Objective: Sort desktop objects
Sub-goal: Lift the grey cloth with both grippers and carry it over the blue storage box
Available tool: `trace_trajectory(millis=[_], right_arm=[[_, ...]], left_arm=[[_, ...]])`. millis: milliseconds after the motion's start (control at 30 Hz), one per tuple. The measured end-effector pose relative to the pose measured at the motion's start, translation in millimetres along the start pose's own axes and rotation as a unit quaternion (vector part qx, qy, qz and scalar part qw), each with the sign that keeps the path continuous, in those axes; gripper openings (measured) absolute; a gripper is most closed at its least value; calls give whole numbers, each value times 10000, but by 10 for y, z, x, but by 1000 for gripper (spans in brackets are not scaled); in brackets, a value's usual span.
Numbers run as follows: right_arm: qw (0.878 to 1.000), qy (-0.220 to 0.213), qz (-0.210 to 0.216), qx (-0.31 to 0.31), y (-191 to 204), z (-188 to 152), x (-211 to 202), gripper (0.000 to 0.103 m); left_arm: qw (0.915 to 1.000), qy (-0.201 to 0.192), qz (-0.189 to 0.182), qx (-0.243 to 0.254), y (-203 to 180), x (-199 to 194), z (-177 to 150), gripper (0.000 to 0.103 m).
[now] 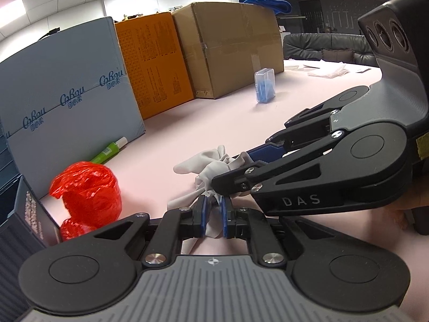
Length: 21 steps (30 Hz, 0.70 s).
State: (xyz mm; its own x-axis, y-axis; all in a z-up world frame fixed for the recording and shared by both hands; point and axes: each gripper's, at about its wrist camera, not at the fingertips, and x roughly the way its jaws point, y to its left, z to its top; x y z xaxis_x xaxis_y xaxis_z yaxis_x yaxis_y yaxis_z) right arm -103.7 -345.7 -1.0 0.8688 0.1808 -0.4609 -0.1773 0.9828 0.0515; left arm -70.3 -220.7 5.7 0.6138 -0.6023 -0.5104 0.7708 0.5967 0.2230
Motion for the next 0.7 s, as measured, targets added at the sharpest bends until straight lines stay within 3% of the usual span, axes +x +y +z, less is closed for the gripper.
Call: trace_trajectory(millis=[700], right_arm=[[9996, -132, 264, 2, 436, 150, -24, 27]], left_arm=[[9991, -68, 427, 9, 272, -466, -152, 10]])
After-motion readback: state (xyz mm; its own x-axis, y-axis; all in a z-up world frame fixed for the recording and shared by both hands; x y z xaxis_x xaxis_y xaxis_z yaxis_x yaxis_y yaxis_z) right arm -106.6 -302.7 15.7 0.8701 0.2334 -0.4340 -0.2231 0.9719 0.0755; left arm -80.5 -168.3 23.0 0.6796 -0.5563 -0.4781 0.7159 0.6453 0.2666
